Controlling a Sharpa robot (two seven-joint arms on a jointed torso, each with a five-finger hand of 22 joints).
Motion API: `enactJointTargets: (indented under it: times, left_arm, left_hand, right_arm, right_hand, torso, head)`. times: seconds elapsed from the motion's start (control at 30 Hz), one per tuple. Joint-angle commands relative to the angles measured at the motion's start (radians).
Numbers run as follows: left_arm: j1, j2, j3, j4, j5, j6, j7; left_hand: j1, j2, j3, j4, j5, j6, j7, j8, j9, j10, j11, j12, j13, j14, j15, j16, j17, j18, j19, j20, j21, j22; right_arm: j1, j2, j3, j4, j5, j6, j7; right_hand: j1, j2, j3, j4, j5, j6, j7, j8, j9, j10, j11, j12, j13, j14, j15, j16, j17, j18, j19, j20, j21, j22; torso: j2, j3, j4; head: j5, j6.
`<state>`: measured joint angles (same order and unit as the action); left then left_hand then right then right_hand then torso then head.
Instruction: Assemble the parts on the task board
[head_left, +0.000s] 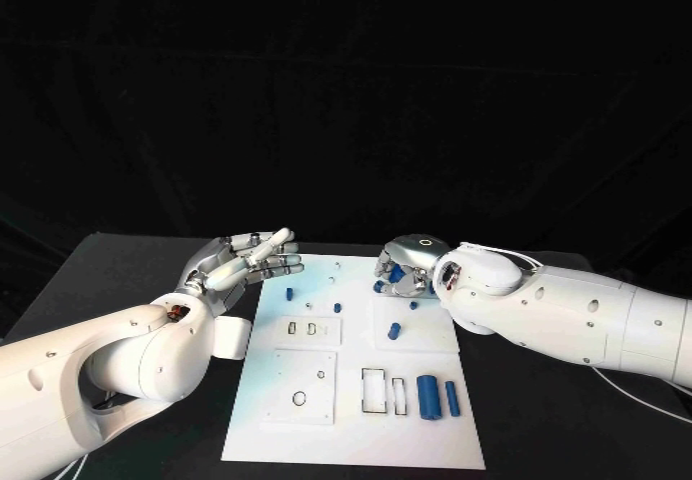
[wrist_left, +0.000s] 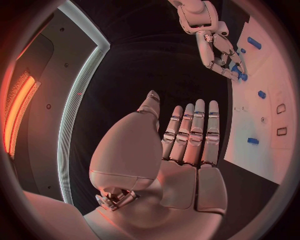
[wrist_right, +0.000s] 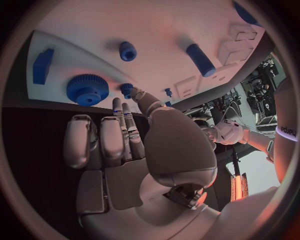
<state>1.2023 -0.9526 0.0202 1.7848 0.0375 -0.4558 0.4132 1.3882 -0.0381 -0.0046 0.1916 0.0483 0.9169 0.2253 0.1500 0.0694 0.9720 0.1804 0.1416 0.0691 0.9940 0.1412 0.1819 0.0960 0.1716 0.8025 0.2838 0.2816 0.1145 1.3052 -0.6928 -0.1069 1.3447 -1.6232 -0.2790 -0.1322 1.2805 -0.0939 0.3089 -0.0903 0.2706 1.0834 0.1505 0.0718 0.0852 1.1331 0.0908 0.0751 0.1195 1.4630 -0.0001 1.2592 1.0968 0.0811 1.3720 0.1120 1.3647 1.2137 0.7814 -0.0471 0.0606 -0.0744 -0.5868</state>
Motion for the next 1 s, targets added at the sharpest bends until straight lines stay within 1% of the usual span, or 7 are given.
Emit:
enactJointTargets:
  times: [0.03,0.27,0.4,0.63,0.77,0.9,1.0]
  left_arm:
    - [0.002,-0.001,0.001,0.005,-0.007,0.023,0.0]
    - [0.003,-0.003,0.001,0.007,-0.008,0.024,-0.003]
    - [0.003,-0.003,0.001,0.008,-0.008,0.025,-0.004]
    - [0.003,-0.002,0.001,0.006,-0.008,0.026,-0.006]
    - [0.003,-0.002,0.001,0.005,-0.009,0.025,-0.007]
    - [0.004,-0.002,0.001,0.004,-0.009,0.024,-0.009]
    - [0.004,-0.001,0.001,0.003,-0.009,0.024,-0.01]
  left_hand:
    - [0.007,0.0,-0.002,-0.004,0.003,0.004,0.004,-0.006,-0.001,0.006,0.002,-0.005,-0.002,0.003,0.005,-0.004,-0.002,0.012,0.007,0.0,0.002,-0.001]
    - [0.006,0.0,-0.003,-0.005,0.003,0.004,0.004,-0.007,-0.002,0.006,0.003,-0.007,-0.002,0.002,0.005,-0.005,-0.002,0.012,0.007,-0.001,0.002,-0.002]
    - [0.006,0.0,-0.003,-0.005,0.003,0.004,0.004,-0.007,-0.002,0.006,0.003,-0.007,-0.002,0.002,0.005,-0.005,-0.002,0.012,0.007,-0.001,0.002,-0.002]
    - [0.006,0.0,-0.003,-0.005,0.003,0.004,0.004,-0.007,-0.002,0.006,0.003,-0.007,-0.002,0.002,0.005,-0.005,-0.002,0.012,0.007,-0.001,0.002,-0.002]
    - [0.006,0.001,-0.003,-0.004,0.003,0.004,0.005,-0.008,-0.002,0.006,0.003,-0.008,-0.002,0.001,0.006,-0.006,-0.002,0.012,0.007,-0.001,0.001,-0.002]
    - [0.006,0.002,-0.004,-0.005,0.003,0.003,0.005,-0.009,-0.002,0.005,0.004,-0.009,-0.002,0.001,0.006,-0.007,-0.003,0.012,0.007,-0.001,0.001,-0.002]
    - [0.006,0.002,-0.004,-0.005,0.003,0.003,0.006,-0.01,-0.002,0.005,0.004,-0.01,-0.002,0.001,0.006,-0.008,-0.003,0.012,0.007,-0.001,0.001,-0.003]
  right_arm:
    - [0.0,0.005,0.0,-0.007,-0.016,0.025,-0.004]
    - [0.0,0.012,0.0,-0.016,-0.012,0.032,0.001]
    - [0.0,0.015,0.0,-0.018,-0.004,0.036,0.002]
    - [0.0,0.017,0.0,-0.017,0.002,0.036,0.004]
    - [0.0,0.017,0.0,-0.016,0.005,0.035,0.004]
    - [0.0,0.017,0.0,-0.017,0.007,0.031,0.004]
    - [0.0,0.017,0.0,-0.017,0.008,0.022,0.003]
  right_hand:
    - [0.005,-0.003,0.005,0.008,-0.005,0.008,0.0,0.001,0.002,0.013,-0.001,0.007,0.002,0.037,0.006,0.009,0.006,-0.011,0.007,0.0,0.007,0.008]
    - [0.012,0.002,0.025,0.016,-0.003,0.021,-0.004,0.004,0.005,0.036,-0.007,0.015,0.005,0.041,0.002,0.038,0.038,-0.019,0.027,-0.002,0.035,0.053]
    - [0.012,0.004,0.031,0.021,-0.004,0.025,-0.005,0.006,0.006,0.04,-0.009,0.016,0.005,0.04,0.001,0.042,0.04,-0.02,0.029,-0.003,0.039,0.06]
    - [0.011,0.004,0.039,0.028,-0.007,0.031,-0.008,0.006,0.008,0.049,-0.011,0.017,0.005,0.04,0.0,0.051,0.049,-0.023,0.037,-0.004,0.05,0.078]
    - [0.011,0.004,0.044,0.031,-0.008,0.035,-0.01,0.008,0.01,0.055,-0.013,0.018,0.006,0.04,-0.002,0.056,0.054,-0.024,0.04,-0.005,0.055,0.087]
    - [0.022,0.01,0.058,0.033,-0.005,0.053,-0.018,0.015,0.016,0.072,-0.02,0.022,0.009,0.041,-0.007,0.065,0.062,-0.027,0.048,-0.009,0.067,0.105]
    - [0.042,0.022,0.078,0.027,-0.031,0.067,-0.023,0.021,0.023,0.085,-0.025,0.026,0.011,0.04,-0.012,0.07,0.066,-0.029,0.053,-0.013,0.074,0.117]
  torso:
    - [0.003,0.0001,0.0007]
    - [0.008,0.0001,0.0027]
    - [0.01,-0.0006,0.0027]
    - [0.01,-0.0004,0.0045]
    - [0.012,-0.0016,0.0051]
    - [0.013,-0.0016,0.0048]
    - [0.014,-0.0018,0.0049]
  head:
    - [0.002,-0.002]
    - [0.001,-0.003]
    - [-0.001,-0.004]
    - [-0.001,-0.005]
    - [-0.002,-0.003]
    - [-0.001,-0.003]
    - [-0.001,-0.002]
